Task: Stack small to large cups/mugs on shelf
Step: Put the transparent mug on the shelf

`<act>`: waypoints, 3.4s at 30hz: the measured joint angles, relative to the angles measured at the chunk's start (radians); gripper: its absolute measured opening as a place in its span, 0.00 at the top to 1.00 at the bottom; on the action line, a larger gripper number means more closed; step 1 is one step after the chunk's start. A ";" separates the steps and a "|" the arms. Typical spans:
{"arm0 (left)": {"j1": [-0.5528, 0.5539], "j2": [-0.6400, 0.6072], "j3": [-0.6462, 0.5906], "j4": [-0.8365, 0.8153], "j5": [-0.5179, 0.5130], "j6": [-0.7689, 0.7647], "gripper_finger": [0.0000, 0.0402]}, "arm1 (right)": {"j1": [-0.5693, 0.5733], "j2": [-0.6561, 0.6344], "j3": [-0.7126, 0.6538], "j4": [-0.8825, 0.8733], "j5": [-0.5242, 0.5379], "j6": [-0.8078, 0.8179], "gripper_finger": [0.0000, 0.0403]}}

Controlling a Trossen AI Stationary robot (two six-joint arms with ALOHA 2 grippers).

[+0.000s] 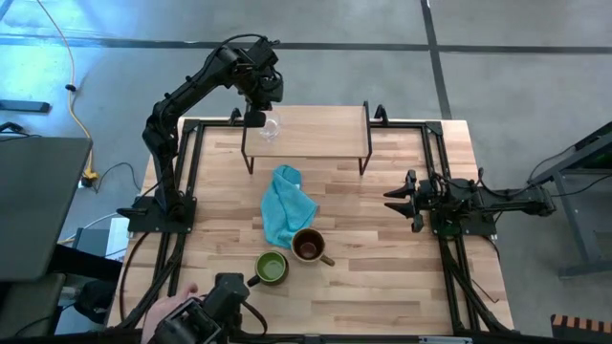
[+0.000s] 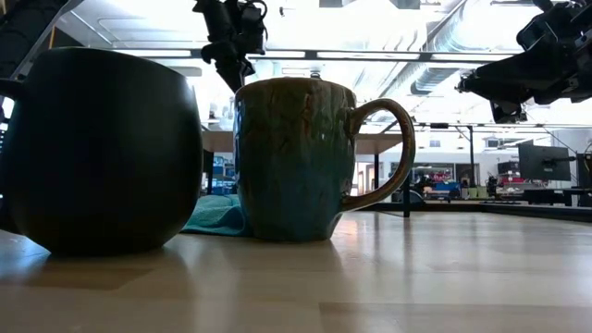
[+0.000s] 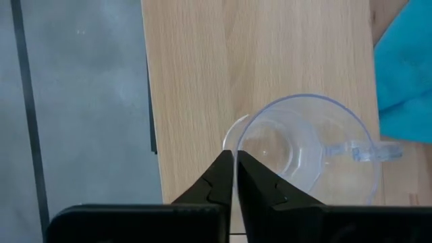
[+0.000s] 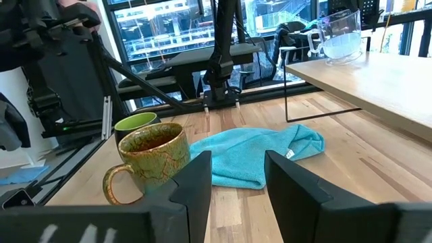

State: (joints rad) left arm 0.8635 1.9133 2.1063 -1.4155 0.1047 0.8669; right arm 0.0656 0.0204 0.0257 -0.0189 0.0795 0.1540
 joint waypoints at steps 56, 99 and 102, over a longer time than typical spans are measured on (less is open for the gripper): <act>0.001 0.083 -0.001 -0.005 -0.098 -0.442 0.99 | 0.001 0.000 0.000 0.000 -0.011 0.055 0.68; 0.000 0.080 0.001 -0.076 -0.116 -0.912 1.00 | 0.001 0.000 0.000 -0.001 -0.036 0.074 0.68; 0.000 0.080 0.001 -0.095 -0.116 -0.933 0.99 | 0.001 0.000 0.000 0.000 -0.038 0.074 0.68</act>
State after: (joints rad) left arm 0.8637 1.9934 2.1071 -1.5102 -0.0113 -0.0658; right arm 0.0665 0.0208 0.0257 -0.0193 0.0411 0.2276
